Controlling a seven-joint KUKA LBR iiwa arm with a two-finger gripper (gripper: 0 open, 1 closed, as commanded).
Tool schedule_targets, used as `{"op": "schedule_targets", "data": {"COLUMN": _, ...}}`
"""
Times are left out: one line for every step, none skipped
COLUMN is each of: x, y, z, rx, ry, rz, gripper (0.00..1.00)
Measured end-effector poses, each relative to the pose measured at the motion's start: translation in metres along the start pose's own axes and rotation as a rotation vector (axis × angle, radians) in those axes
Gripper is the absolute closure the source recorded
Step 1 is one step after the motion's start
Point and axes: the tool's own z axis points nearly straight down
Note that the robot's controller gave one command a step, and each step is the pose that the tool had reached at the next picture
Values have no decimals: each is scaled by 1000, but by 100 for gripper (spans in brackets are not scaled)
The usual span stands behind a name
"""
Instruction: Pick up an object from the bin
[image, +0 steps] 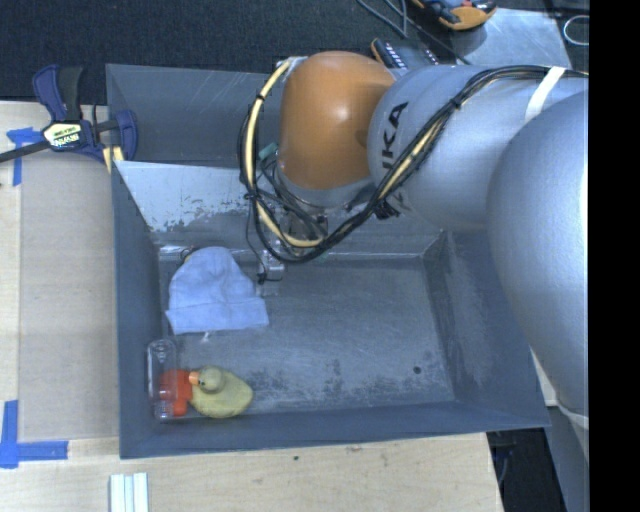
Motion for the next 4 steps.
{"op": "schedule_targets", "data": {"x": -2, "y": -1, "z": -5, "rx": -1, "ry": -9, "rz": 2, "gripper": 0}}
{"op": "schedule_targets", "data": {"x": 19, "y": 5, "z": -71, "rx": -1, "ry": -3, "rz": -34, "gripper": 0}}
{"op": "schedule_targets", "data": {"x": 19, "y": 5, "z": 5, "rx": -2, "ry": -11, "rz": -43, "gripper": 0}}
{"op": "schedule_targets", "data": {"x": 42, "y": 48, "z": 44, "rx": -2, "ry": -4, "rz": -55, "gripper": 0}}
